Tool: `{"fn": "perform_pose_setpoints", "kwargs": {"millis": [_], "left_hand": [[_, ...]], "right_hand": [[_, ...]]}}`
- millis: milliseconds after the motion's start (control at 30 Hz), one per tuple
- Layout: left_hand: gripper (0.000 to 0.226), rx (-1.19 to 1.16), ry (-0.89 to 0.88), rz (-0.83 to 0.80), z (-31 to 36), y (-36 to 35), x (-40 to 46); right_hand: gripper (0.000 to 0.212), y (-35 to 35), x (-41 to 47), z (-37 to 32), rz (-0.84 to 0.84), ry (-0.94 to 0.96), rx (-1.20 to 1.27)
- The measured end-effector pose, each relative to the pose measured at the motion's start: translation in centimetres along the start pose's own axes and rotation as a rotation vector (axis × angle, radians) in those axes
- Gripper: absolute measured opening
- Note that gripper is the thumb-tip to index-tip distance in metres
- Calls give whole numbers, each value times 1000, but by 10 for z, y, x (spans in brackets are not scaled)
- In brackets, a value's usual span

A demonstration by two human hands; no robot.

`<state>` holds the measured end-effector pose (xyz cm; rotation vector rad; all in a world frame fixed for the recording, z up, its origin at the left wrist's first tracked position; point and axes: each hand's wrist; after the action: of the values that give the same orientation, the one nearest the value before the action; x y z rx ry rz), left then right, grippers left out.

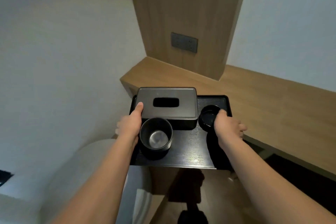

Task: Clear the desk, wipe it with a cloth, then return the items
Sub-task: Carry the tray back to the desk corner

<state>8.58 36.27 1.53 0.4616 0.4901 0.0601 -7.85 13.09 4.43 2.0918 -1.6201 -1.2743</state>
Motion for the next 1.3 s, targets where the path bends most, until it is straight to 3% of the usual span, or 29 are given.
{"fn": "perform_pose_setpoints", "kwargs": {"millis": [267,467,733,1000,1167,1300], "left_hand": [[138,80,-25,-299,45,-170,11],[103,113,-84,-440,84,-279,-10],[111,170,-58,-449,106,-379,7],[95,243,-34,-486,112,-453,33],[115,310,-1,-445,92,-510,84],[112,333,-2,-452,95,-524,86]], "right_hand": [[70,77,100,6,212,-178,104],[70,115,178,0,254,-249,175],[73,117,261,-11,275,-305,203],[76,91,331,-23,303,-464,142],[77,73,373,-30,295,-446,117],[82,58,401,-30,256,-444,106]]}}
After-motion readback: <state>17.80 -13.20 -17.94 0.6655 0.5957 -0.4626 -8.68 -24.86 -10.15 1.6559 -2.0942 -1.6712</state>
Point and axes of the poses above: each hand's wrist, its own x-axis towards the middle knuckle, its own y-axis out of the back of the hand, z = x × y, and after that the axes turned 3 degrees about z, right-handed
